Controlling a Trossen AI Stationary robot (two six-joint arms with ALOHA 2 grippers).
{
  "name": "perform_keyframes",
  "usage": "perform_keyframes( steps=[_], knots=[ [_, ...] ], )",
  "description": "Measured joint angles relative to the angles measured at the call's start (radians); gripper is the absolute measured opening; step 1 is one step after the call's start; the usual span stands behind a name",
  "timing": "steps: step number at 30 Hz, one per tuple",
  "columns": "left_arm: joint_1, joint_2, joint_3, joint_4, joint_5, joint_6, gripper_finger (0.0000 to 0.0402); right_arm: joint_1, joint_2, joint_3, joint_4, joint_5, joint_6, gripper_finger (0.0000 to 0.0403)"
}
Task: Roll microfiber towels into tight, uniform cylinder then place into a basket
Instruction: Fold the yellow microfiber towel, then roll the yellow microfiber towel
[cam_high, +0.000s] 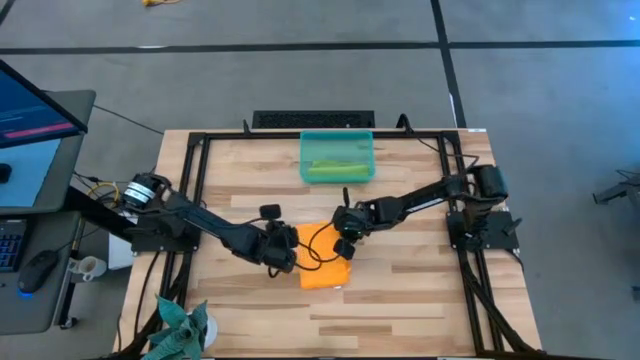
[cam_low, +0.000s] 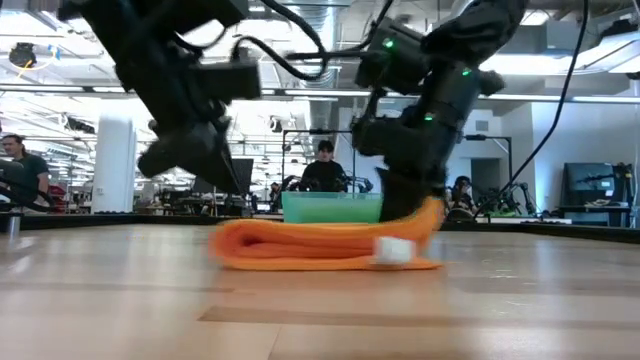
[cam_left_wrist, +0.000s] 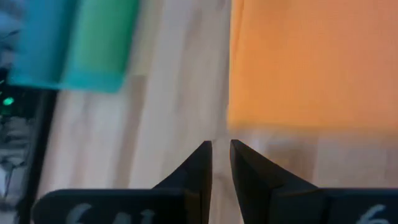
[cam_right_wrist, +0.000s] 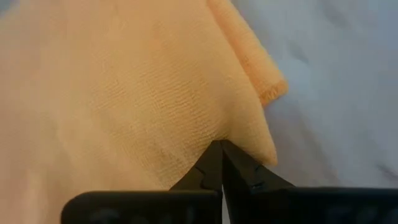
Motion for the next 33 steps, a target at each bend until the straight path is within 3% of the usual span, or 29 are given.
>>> perform_keyframes(
  steps=[4, 9, 14, 22, 28, 33],
  knots=[
    [-0.047, -0.068, 0.0, -0.119, -0.066, -0.114, 0.005, 0.042, -0.05, -0.006, -0.078, 0.117, 0.0, 0.0023],
    [-0.116, -0.12, 0.0, -0.131, -0.122, -0.158, 0.005, 0.087, -0.114, -0.019, -0.083, 0.159, 0.0, 0.0021],
    [-0.157, -0.124, 0.0, -0.041, -0.132, -0.056, 0.005, 0.127, -0.198, -0.017, -0.067, 0.205, -0.033, 0.0028],
    [-0.213, -0.123, 0.018, 0.121, -0.135, 0.158, 0.005, 0.302, -0.333, -0.016, -0.143, 0.473, -0.131, 0.0027],
    [-0.288, -0.123, 0.088, 0.126, -0.199, 0.211, 0.005, 0.469, -0.396, -0.015, -0.146, 0.664, -0.198, 0.0028],
    [-0.344, -0.123, 0.138, 0.126, -0.205, 0.219, 0.005, 0.567, -0.415, -0.015, -0.045, 0.735, -0.346, 0.0025]
  ],
)
